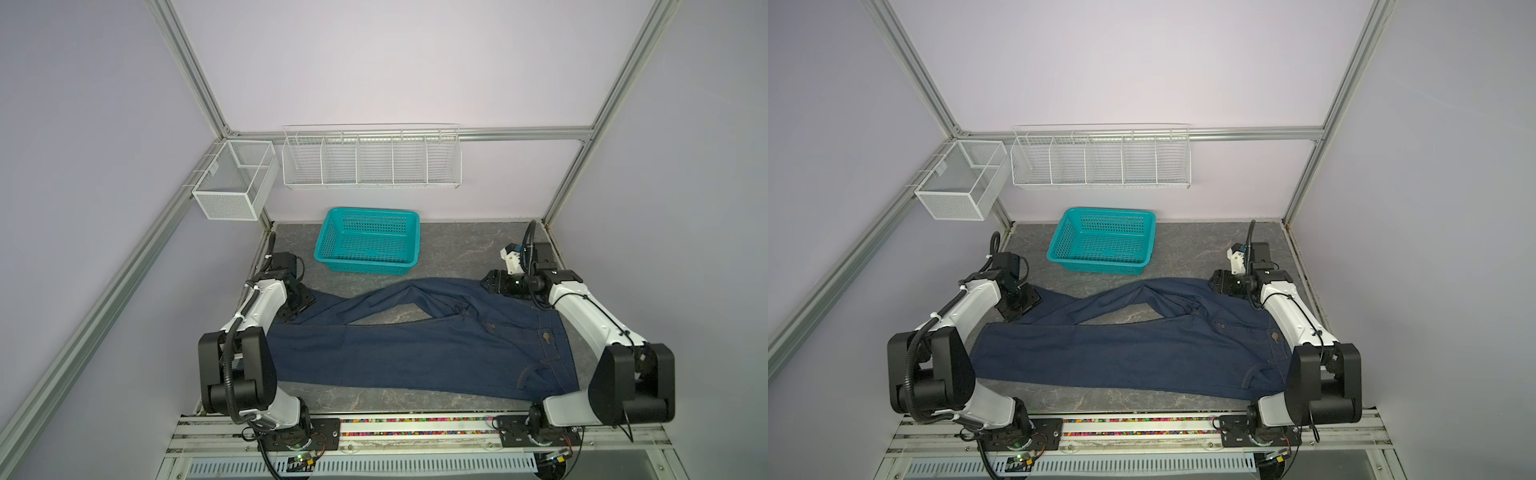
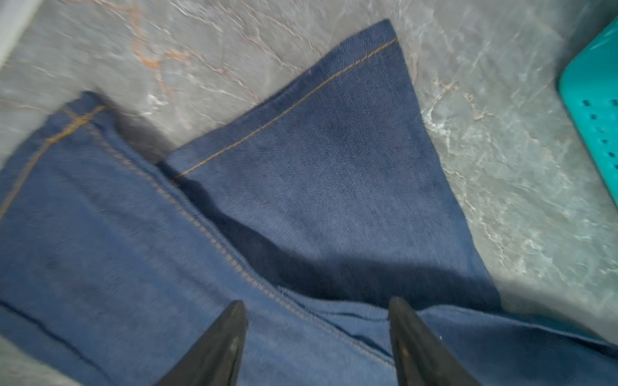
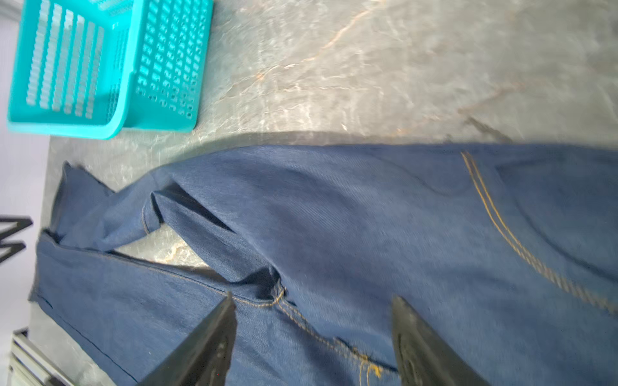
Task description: Fold and stack the trousers
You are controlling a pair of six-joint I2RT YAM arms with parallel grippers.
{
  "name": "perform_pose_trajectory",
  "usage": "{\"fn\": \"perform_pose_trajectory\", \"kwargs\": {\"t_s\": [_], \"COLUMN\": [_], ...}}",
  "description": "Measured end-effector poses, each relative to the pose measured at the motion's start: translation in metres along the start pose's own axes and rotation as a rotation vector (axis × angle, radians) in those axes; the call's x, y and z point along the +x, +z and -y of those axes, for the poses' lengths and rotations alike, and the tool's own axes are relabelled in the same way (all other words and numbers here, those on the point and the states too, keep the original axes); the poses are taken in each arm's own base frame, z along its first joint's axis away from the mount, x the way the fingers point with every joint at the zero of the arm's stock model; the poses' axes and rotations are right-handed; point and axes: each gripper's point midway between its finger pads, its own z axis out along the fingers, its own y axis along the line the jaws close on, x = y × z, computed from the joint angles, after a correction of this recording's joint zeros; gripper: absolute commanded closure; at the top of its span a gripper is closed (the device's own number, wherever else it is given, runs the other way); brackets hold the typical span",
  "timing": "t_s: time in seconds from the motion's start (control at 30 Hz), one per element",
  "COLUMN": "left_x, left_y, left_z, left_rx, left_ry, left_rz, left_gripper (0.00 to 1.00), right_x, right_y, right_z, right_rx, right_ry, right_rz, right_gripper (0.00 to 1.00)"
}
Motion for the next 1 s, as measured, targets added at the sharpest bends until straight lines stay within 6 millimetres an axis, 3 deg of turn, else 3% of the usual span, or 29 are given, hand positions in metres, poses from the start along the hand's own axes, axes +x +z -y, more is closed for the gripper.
{"fn": "perform_pose_trajectory", "kwargs": {"t_s": [0.13, 0.27, 0.5, 0.6, 0.83, 0.93, 1.0], "left_x": [0.004, 0.004, 0.007, 0.008, 0.005, 0.005, 0.003], "left_y": [0.021, 0.031, 0.048, 0.052, 0.052, 0.05, 0.045], "left_z": [-0.001, -0.001, -0.006, -0.008, -0.01, -0.012, -0.012], "left_rx": [-0.023, -0.031, -0.073, -0.085, -0.098, -0.11, -0.112], "left_ry": [0.003, 0.007, 0.043, 0.053, 0.075, 0.092, 0.105], "left_rz": [-0.041, -0.054, -0.075, -0.081, -0.07, -0.075, -0.073], "left_gripper": [0.32, 0.31, 0.35, 0.45, 0.86, 0.98, 1.0], "right_x": [-0.005, 0.007, 0.034, 0.049, 0.072, 0.076, 0.077], "right_y": [0.026, 0.045, 0.062, 0.07, 0.085, 0.09, 0.093], "right_z": [-0.015, -0.029, -0.084, -0.103, -0.141, -0.153, -0.156], "right_rx": [-0.025, -0.054, -0.144, -0.171, -0.193, -0.203, -0.199], "right_ry": [-0.171, -0.306, -0.551, -0.636, -0.81, -0.852, -0.865], "right_rz": [-0.059, -0.118, -0.15, -0.157, -0.139, -0.128, -0.122], "right_gripper": [0.28, 0.28, 0.28, 0.28, 0.28, 0.29, 0.3]}}
